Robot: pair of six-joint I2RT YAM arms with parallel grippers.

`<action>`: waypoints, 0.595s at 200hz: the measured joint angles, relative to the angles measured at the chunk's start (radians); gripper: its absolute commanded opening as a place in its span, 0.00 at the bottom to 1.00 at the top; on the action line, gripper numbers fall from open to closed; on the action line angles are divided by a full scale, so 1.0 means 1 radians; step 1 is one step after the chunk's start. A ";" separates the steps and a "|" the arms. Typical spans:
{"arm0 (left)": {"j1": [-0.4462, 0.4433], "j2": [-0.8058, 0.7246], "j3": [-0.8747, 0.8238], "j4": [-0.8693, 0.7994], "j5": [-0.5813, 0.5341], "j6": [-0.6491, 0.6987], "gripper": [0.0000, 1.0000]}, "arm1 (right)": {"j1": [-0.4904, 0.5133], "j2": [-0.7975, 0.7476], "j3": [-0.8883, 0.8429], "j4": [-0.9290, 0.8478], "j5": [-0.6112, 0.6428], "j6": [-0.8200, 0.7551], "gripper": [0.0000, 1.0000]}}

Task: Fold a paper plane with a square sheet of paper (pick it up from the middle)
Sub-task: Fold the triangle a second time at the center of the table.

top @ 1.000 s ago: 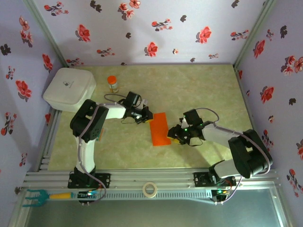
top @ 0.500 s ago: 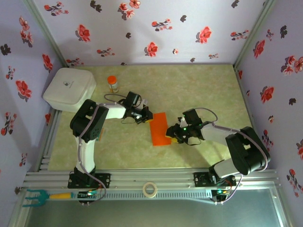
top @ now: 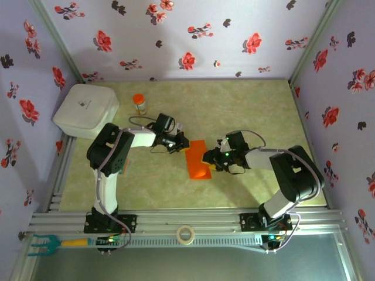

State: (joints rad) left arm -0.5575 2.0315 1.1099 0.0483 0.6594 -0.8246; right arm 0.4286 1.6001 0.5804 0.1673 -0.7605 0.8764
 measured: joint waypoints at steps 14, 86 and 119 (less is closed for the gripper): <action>0.000 0.000 0.000 0.000 0.000 0.000 0.06 | -0.013 0.021 0.002 0.029 -0.014 0.000 0.38; 0.000 0.000 0.000 0.000 0.004 0.000 0.08 | -0.025 0.039 0.004 0.082 -0.060 -0.005 0.28; 0.000 0.000 0.009 -0.008 0.010 0.003 0.16 | -0.025 0.060 0.009 0.063 -0.053 -0.024 0.19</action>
State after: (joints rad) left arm -0.5579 2.0315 1.1191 0.0399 0.6689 -0.8215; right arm 0.4038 1.6596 0.5892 0.2306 -0.8131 0.8520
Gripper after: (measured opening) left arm 0.120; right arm 0.222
